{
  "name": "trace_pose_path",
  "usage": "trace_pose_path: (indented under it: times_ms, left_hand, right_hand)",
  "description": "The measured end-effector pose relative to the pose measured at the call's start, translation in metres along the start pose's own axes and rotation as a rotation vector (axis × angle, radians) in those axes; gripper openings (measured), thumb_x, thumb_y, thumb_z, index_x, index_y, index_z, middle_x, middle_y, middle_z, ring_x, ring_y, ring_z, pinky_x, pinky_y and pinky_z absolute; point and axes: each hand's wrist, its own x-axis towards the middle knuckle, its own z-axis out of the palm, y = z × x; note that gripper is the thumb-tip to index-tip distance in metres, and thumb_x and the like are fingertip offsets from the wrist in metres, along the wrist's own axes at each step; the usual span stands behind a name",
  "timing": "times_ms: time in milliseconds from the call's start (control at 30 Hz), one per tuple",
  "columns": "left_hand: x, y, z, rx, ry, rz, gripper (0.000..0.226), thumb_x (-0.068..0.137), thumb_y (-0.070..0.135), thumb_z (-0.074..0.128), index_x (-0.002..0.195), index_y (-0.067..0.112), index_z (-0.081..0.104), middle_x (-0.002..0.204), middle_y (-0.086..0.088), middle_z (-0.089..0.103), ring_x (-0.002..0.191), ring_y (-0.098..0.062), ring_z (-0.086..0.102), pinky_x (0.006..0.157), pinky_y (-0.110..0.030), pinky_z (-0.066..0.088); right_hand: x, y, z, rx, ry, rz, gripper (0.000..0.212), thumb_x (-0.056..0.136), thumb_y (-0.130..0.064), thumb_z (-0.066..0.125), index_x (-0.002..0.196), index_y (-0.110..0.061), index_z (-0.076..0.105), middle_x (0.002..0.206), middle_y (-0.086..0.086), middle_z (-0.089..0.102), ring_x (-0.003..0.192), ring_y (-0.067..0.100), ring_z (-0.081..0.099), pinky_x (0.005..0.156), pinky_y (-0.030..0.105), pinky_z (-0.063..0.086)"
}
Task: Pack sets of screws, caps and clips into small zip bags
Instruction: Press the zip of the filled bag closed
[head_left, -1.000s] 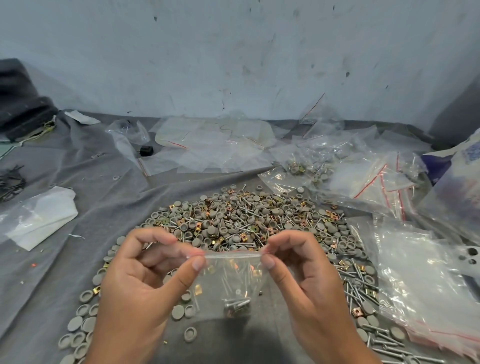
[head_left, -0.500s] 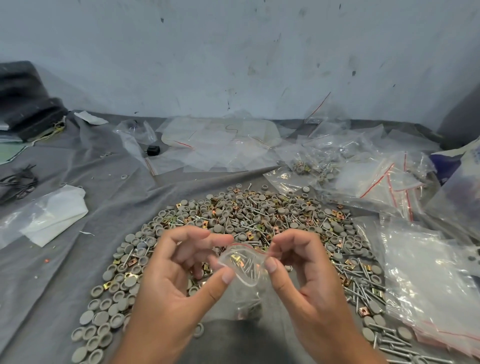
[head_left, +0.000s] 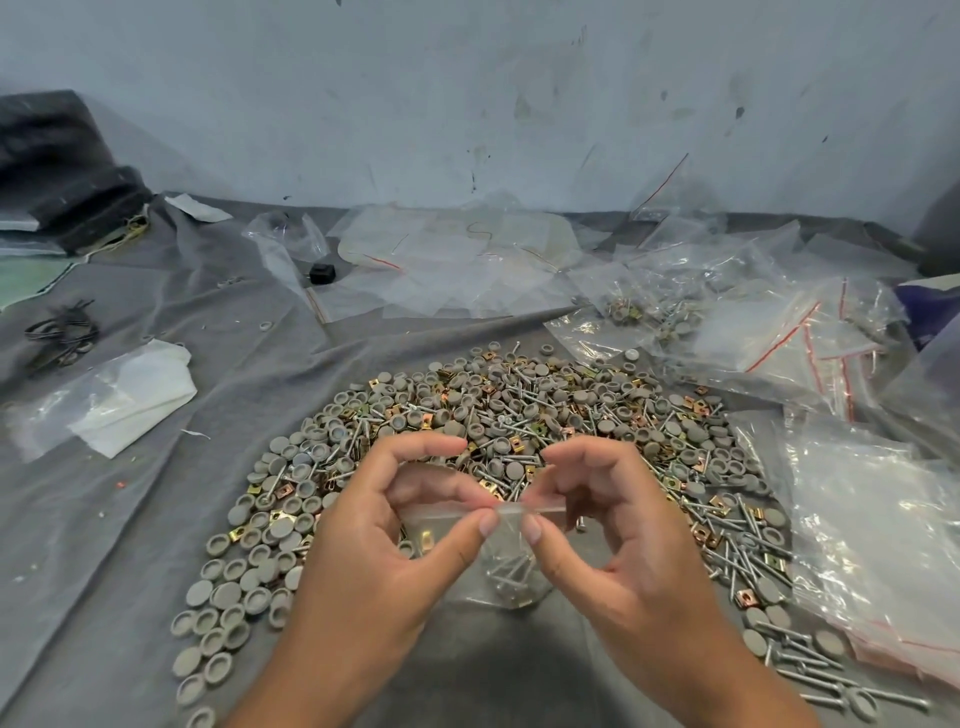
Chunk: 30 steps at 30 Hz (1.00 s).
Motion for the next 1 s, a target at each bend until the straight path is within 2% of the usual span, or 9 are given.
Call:
trace_pose_path:
  times_ms: [133, 333, 467, 700, 867, 1000]
  left_hand:
    - [-0.0019, -0.0002, 0.0003, 0.061, -0.001, 0.034, 0.041, 0.077, 0.036, 0.080, 0.114, 0.040, 0.061, 0.096, -0.001, 0.076, 0.085, -0.019, 0.075, 0.065, -0.024, 0.058]
    - [-0.0039, 0.0012, 0.0027, 0.116, -0.002, 0.080, 0.040, 0.079, 0.033, 0.077, 0.115, 0.037, 0.061, 0.094, 0.003, 0.075, 0.087, -0.017, 0.074, 0.071, -0.018, 0.056]
    - [-0.0043, 0.0022, 0.0031, 0.148, -0.009, 0.104, 0.042, 0.079, 0.032, 0.078, 0.117, 0.038, 0.060, 0.093, 0.006, 0.075, 0.085, -0.017, 0.074, 0.069, -0.017, 0.056]
    - [-0.0060, 0.0002, 0.0020, 0.171, -0.008, 0.119, 0.040, 0.077, 0.033, 0.078, 0.112, 0.039, 0.059, 0.090, 0.004, 0.076, 0.076, -0.015, 0.074, 0.063, -0.016, 0.053]
    - [-0.0043, -0.0029, 0.0008, 0.171, -0.019, 0.148, 0.033, 0.078, 0.030, 0.079, 0.101, 0.035, 0.056, 0.089, 0.002, 0.076, 0.081, -0.018, 0.074, 0.070, -0.016, 0.053]
    - [-0.0027, -0.0041, 0.0010, 0.137, -0.010, 0.151, 0.038, 0.078, 0.034, 0.082, 0.106, 0.039, 0.057, 0.092, 0.004, 0.077, 0.086, -0.017, 0.075, 0.076, -0.018, 0.055]
  right_hand:
    - [-0.0008, 0.0011, 0.0000, -0.026, 0.003, -0.016, 0.032, 0.090, -0.032, 0.066, 0.117, -0.039, 0.051, 0.098, -0.010, 0.068, 0.090, 0.019, 0.067, 0.074, 0.028, 0.055]
    - [-0.0016, 0.0019, 0.0024, -0.038, 0.025, -0.033, 0.029, 0.090, -0.030, 0.065, 0.114, -0.037, 0.052, 0.097, -0.011, 0.067, 0.090, 0.018, 0.066, 0.073, 0.028, 0.054]
    - [-0.0026, 0.0031, 0.0034, -0.061, 0.008, -0.037, 0.024, 0.091, -0.032, 0.062, 0.111, -0.038, 0.051, 0.097, -0.013, 0.064, 0.089, 0.016, 0.065, 0.071, 0.033, 0.054]
    - [-0.0016, 0.0035, 0.0054, -0.107, -0.006, -0.074, 0.035, 0.090, -0.031, 0.068, 0.119, -0.038, 0.051, 0.098, -0.015, 0.068, 0.088, 0.016, 0.068, 0.069, 0.035, 0.055]
    - [-0.0016, 0.0035, 0.0054, -0.116, -0.006, -0.094, 0.036, 0.089, -0.028, 0.069, 0.117, -0.036, 0.050, 0.096, -0.017, 0.067, 0.085, 0.015, 0.068, 0.067, 0.033, 0.055]
    - [-0.0009, 0.0037, 0.0041, -0.076, 0.009, -0.073, 0.031, 0.087, -0.026, 0.066, 0.113, -0.037, 0.051, 0.094, -0.013, 0.066, 0.086, 0.017, 0.066, 0.069, 0.032, 0.054]
